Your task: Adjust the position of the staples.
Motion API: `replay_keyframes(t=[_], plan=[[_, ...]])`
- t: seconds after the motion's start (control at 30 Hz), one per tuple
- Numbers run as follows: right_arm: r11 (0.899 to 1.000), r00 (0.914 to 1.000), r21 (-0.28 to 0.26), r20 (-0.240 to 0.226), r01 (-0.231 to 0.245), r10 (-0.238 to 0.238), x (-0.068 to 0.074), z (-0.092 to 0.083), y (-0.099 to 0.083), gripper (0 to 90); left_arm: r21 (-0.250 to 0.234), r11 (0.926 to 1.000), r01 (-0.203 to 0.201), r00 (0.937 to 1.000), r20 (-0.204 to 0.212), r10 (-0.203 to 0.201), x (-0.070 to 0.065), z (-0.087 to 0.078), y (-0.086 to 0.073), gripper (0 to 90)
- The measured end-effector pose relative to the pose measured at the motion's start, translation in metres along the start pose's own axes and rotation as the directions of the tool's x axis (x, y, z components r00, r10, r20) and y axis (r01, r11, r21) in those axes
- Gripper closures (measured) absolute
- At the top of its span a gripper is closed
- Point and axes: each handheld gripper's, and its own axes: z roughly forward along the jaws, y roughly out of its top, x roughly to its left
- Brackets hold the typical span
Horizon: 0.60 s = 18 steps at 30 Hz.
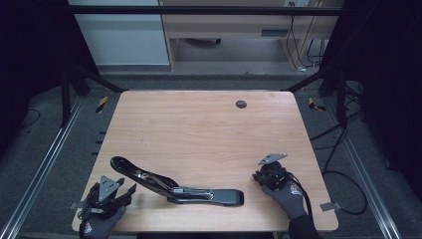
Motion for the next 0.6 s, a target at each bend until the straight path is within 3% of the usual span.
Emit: replay_keyframes(t=[0.17,0.3,0.6], plan=[[1.000,1.0000,-0.002,-0.005,0.002,-0.002,-0.001,-0.001,0.001,77.3,0.005,1.0000,-0.003,1.0000,0.000,0.003,0.000,0.001,0.000,49.0],[0.999,0.9996,-0.029,-0.007,-0.027,0.027,-0.002,-0.010,0.002,75.7,0.001,1.0000,0.000,1.0000,0.002,0.000,0.000,0.000,0.000,48.7],[0.997,0.9963,-0.001,0.028,-0.081,0.081,0.000,-0.017,0.002,74.3,0.000,0.9999,0.011,0.9999,0.004,-0.011,0.001,0.000,0.000,47.9]])
